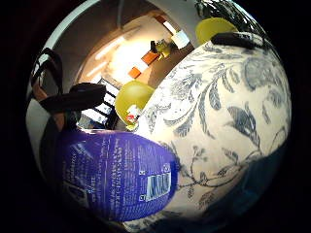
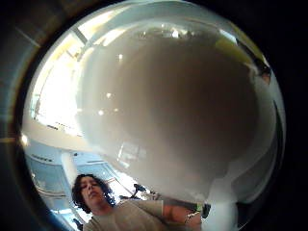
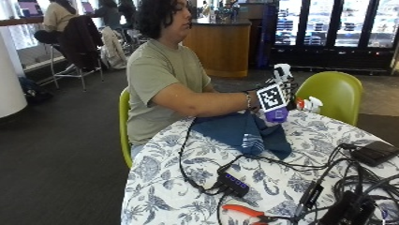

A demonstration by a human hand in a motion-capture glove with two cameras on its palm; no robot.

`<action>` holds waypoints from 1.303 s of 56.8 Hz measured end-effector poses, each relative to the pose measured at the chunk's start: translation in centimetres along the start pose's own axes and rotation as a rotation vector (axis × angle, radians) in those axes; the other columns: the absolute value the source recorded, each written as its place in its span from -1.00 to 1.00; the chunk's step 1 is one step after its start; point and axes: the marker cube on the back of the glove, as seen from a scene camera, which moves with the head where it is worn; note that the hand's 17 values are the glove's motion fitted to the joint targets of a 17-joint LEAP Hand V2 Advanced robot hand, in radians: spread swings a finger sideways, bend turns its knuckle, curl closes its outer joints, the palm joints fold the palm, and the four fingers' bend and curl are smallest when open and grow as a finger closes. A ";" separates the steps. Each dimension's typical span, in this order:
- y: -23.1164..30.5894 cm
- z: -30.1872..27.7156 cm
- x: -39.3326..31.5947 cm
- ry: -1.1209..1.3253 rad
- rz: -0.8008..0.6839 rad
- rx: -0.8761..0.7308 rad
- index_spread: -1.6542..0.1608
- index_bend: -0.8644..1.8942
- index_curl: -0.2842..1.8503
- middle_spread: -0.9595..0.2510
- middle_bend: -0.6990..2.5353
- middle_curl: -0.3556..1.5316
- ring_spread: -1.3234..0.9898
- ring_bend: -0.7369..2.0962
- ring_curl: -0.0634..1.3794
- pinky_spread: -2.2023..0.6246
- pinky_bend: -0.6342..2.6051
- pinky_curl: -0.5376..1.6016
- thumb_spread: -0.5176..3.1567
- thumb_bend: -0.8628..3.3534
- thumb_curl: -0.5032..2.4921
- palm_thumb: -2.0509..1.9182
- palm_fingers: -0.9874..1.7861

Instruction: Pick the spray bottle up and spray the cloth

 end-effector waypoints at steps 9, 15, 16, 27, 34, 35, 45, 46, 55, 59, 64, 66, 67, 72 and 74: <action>0.9 -0.2 0.4 0.050 0.038 -0.097 0.52 -0.24 -0.21 0.30 -0.27 -0.05 -0.01 -0.08 -0.25 0.40 -0.33 -0.12 -0.52 -0.61 -0.17 0.54 0.64; 1.8 -1.9 0.9 0.299 0.078 -0.222 0.52 -0.24 -0.22 0.37 -0.28 -0.07 0.02 -0.12 -0.29 0.45 -0.40 -0.14 -0.38 -0.63 -0.21 0.46 0.50; 2.0 -2.4 1.0 0.350 0.080 -0.240 0.52 -0.23 -0.22 0.39 -0.30 -0.08 0.03 -0.14 -0.29 0.48 -0.43 -0.15 -0.36 -0.64 -0.23 0.43 0.41; 6.2 -8.7 -2.5 0.692 0.038 -0.426 0.47 -0.29 -0.32 0.51 -0.42 -0.17 0.07 -0.25 -0.37 0.65 -0.46 -0.17 -0.25 -0.62 -0.33 0.32 0.03; 9.7 -12.2 -5.7 0.912 -0.005 -0.497 0.44 -0.28 -0.37 0.52 -0.44 -0.20 0.07 -0.27 -0.42 0.69 -0.48 -0.19 -0.23 -0.62 -0.36 0.29 0.01; 10.2 -12.7 -6.1 0.932 -0.016 -0.503 0.43 -0.27 -0.38 0.52 -0.44 -0.20 0.07 -0.27 -0.42 0.69 -0.48 -0.19 -0.23 -0.62 -0.37 0.28 0.01; 16.6 -16.5 -10.1 0.995 -0.049 -0.610 0.41 -0.26 -0.41 0.53 -0.44 -0.21 0.08 -0.27 -0.43 0.71 -0.51 -0.21 -0.22 -0.61 -0.40 0.25 0.01; 17.3 -16.8 -10.5 1.006 -0.049 -0.623 0.40 -0.26 -0.41 0.53 -0.44 -0.21 0.08 -0.27 -0.43 0.71 -0.51 -0.21 -0.23 -0.61 -0.40 0.24 0.01; 22.2 -18.8 -12.9 1.102 -0.053 -0.757 0.39 -0.26 -0.43 0.53 -0.44 -0.22 0.08 -0.26 -0.43 0.70 -0.51 -0.22 -0.23 -0.61 -0.41 0.23 0.01; 23.4 -19.1 -13.5 1.111 -0.052 -0.797 0.39 -0.26 -0.44 0.52 -0.43 -0.22 0.08 -0.26 -0.43 0.70 -0.51 -0.23 -0.23 -0.61 -0.42 0.23 0.00; 24.8 -18.8 -14.3 1.083 -0.094 -0.814 0.38 -0.26 -0.44 0.51 -0.44 -0.22 0.09 -0.25 -0.43 0.70 -0.51 -0.24 -0.22 -0.61 -0.42 0.23 -0.01; 25.1 -18.8 -14.5 1.068 -0.108 -0.808 0.38 -0.26 -0.44 0.51 -0.44 -0.23 0.09 -0.24 -0.43 0.70 -0.51 -0.24 -0.22 -0.61 -0.43 0.23 -0.02; 25.2 -18.7 -14.7 1.063 -0.113 -0.804 0.38 -0.26 -0.45 0.51 -0.44 -0.23 0.09 -0.24 -0.43 0.70 -0.51 -0.24 -0.22 -0.61 -0.43 0.23 -0.02; 25.8 -18.5 -15.0 1.047 -0.123 -0.785 0.37 -0.26 -0.45 0.51 -0.44 -0.23 0.08 -0.24 -0.43 0.70 -0.51 -0.24 -0.22 -0.61 -0.43 0.23 -0.02; 25.9 -18.6 -15.1 1.035 -0.122 -0.780 0.37 -0.26 -0.45 0.51 -0.44 -0.23 0.08 -0.24 -0.43 0.70 -0.51 -0.24 -0.22 -0.61 -0.43 0.23 -0.02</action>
